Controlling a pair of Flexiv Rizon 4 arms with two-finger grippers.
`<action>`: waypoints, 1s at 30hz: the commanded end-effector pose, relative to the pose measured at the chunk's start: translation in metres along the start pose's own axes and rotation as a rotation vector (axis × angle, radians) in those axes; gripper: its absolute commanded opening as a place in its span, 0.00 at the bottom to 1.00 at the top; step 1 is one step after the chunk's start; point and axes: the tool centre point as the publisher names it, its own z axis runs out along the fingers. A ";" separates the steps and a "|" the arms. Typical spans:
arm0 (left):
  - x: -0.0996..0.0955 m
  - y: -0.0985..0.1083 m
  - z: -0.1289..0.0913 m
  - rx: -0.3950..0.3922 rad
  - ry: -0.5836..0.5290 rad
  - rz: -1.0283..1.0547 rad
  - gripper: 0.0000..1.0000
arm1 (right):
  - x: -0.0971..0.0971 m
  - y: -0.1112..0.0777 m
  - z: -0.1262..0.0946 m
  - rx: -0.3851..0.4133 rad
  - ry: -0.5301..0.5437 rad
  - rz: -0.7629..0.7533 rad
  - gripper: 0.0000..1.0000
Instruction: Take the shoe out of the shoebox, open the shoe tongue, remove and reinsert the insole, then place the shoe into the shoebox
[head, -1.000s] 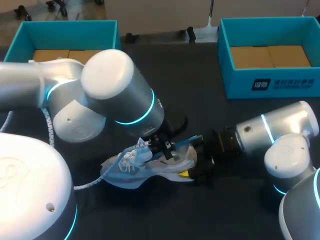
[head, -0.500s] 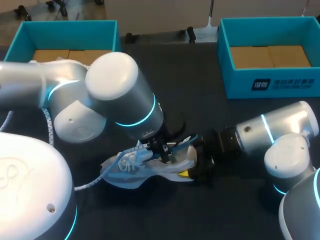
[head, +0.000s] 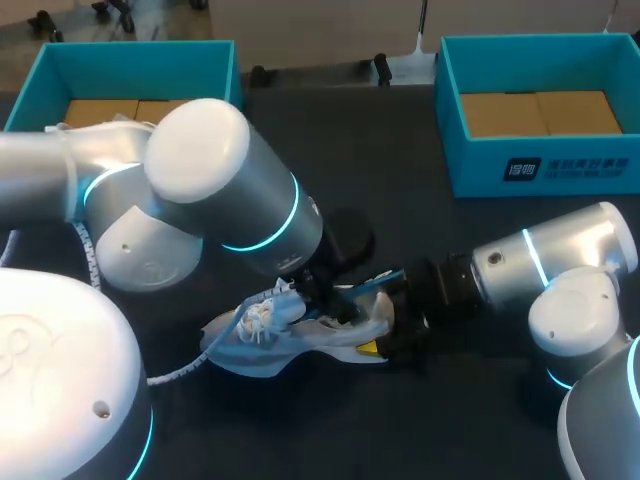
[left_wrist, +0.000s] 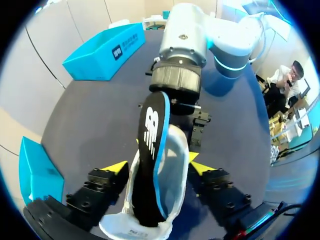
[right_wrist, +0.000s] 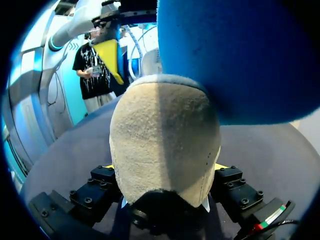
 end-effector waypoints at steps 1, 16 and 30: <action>0.004 0.000 -0.012 0.005 -0.031 -0.001 1.00 | 0.000 0.002 0.001 0.007 -0.001 0.001 0.00; 0.010 -0.009 -0.016 0.019 -0.087 0.000 0.48 | 0.000 0.002 0.001 0.007 -0.001 0.001 0.00; 0.003 -0.016 -0.025 0.034 -0.100 -0.005 0.00 | 0.000 0.002 0.001 0.007 -0.001 0.001 0.00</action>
